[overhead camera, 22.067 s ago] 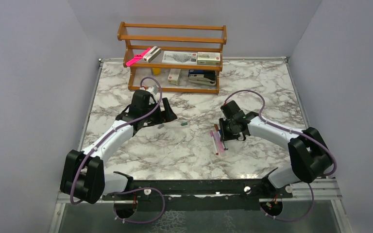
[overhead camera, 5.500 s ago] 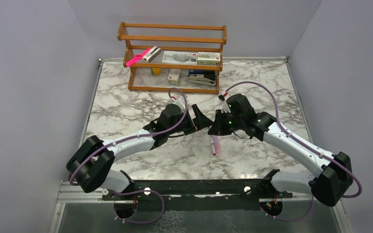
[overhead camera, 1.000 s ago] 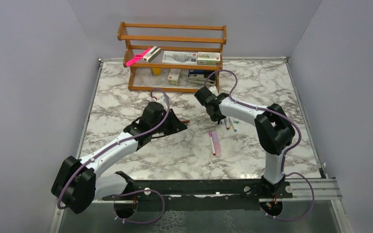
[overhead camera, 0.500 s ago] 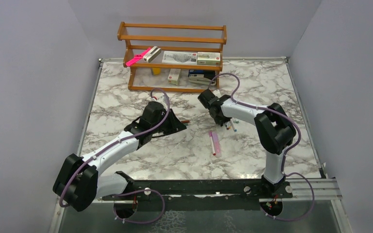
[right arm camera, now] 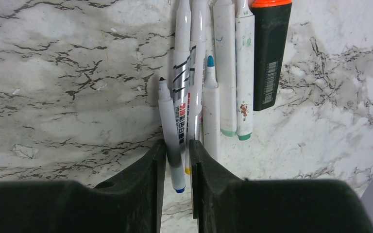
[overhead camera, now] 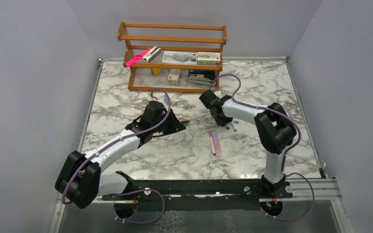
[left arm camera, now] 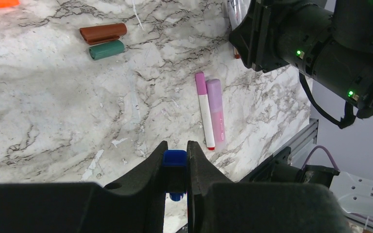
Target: Open the pen caps
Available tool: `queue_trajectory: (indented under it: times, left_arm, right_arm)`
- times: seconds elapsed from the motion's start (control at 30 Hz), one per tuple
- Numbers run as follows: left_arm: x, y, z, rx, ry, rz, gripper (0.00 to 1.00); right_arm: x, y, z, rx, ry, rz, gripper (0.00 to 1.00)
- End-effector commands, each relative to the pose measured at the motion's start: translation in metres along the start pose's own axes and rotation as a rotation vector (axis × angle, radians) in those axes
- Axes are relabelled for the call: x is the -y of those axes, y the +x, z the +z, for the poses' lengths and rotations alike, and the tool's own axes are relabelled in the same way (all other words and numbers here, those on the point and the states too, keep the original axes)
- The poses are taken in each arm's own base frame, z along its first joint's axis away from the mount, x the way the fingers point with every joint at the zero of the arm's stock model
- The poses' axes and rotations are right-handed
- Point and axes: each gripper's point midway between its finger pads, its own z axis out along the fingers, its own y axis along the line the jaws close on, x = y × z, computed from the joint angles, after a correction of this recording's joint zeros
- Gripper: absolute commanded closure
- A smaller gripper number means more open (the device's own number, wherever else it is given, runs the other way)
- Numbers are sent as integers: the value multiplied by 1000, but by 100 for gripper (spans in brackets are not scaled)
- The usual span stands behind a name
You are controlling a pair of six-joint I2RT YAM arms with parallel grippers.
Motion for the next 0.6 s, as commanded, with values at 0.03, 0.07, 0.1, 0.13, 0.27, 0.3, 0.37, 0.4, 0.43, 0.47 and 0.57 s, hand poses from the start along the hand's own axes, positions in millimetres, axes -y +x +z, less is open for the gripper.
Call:
queue_trajectory:
  times: [0.03,0.07,0.1,0.13,0.27,0.3,0.37,0.4,0.43,0.47,0.57]
  left_arm:
    - [0,-16,3,3,-4,27,100]
    - [-3,-19,3,5,-14,30,100]
    - [-7,-22,4,3,-27,32,100]
    - [-10,-25,5,4,-42,34,100]
    - [-24,-37,9,6,-93,45,100]
    - [-28,-40,10,8,-105,45,100]
    - [-34,-44,12,8,-129,47,99]
    - [-38,-47,14,9,-143,49,98]
    - [-41,-48,14,10,-157,53,98]
    - [-45,-50,15,11,-174,56,97]
    - [-54,-57,17,17,-226,71,96]
  right_arm:
    - [2,-7,-12,31,-40,48,75]
    - [2,-9,-15,37,-51,55,75]
    - [3,-9,-18,42,-57,60,75]
    - [4,-10,-20,45,-60,64,75]
    - [1,-8,-27,45,-98,69,73]
    - [1,-8,-28,46,-100,70,73]
    - [1,-8,-27,44,-99,69,73]
    - [1,-7,-26,39,-98,69,73]
    - [1,-6,-25,37,-98,68,73]
    - [0,-6,-25,36,-101,70,73]
    - [-1,-6,-26,41,-114,75,73]
